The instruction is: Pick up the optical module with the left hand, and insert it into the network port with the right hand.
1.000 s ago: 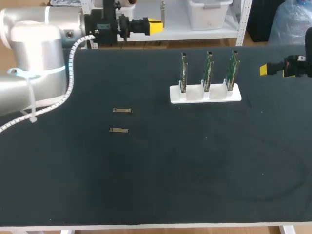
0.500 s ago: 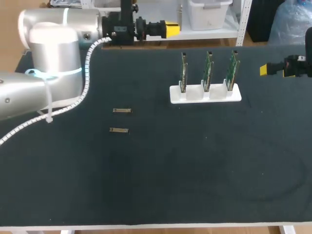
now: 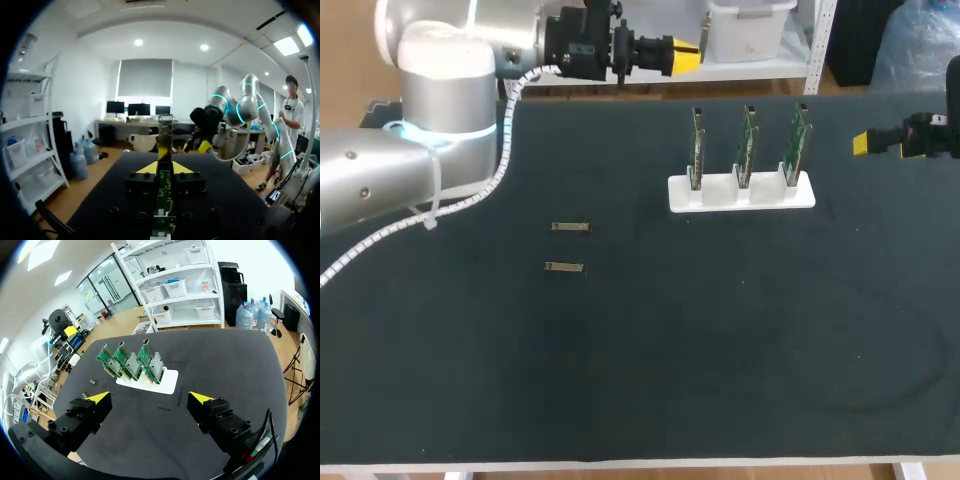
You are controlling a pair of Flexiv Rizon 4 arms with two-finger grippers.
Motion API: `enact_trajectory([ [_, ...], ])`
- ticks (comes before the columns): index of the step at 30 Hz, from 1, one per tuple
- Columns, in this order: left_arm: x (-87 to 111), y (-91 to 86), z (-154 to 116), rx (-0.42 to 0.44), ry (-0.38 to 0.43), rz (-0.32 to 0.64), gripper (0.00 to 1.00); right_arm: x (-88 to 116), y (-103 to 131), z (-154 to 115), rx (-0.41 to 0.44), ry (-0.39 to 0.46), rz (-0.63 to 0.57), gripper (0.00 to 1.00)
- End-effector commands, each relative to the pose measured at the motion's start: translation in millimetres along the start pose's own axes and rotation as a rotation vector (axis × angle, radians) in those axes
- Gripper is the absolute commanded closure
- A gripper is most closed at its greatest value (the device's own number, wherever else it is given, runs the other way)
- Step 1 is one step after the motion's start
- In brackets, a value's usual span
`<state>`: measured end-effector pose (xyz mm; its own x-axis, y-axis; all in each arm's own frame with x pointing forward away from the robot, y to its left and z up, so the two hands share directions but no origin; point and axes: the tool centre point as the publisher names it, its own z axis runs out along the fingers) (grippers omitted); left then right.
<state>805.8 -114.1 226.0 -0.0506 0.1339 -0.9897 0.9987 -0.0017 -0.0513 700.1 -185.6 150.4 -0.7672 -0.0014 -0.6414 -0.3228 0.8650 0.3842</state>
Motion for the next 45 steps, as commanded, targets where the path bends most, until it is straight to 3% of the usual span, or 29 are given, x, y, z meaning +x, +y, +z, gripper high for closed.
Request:
enact_trajectory([
  [1,1.3,15.2,0.0,0.061,-0.009,-0.015,1.0,0.4,0.8,-0.1,0.004,-0.001,0.001,0.0],
  [21,15.8,43.3,3.8,0.016,-0.002,-0.065,1.0,0.4,0.8,-0.1,0.004,-0.001,0.001,0.0],
  [45,19.0,46.4,-9.4,-0.008,-0.008,-0.086,1.0,0.4,0.8,-0.1,0.004,-0.001,0.001,0.0],
])
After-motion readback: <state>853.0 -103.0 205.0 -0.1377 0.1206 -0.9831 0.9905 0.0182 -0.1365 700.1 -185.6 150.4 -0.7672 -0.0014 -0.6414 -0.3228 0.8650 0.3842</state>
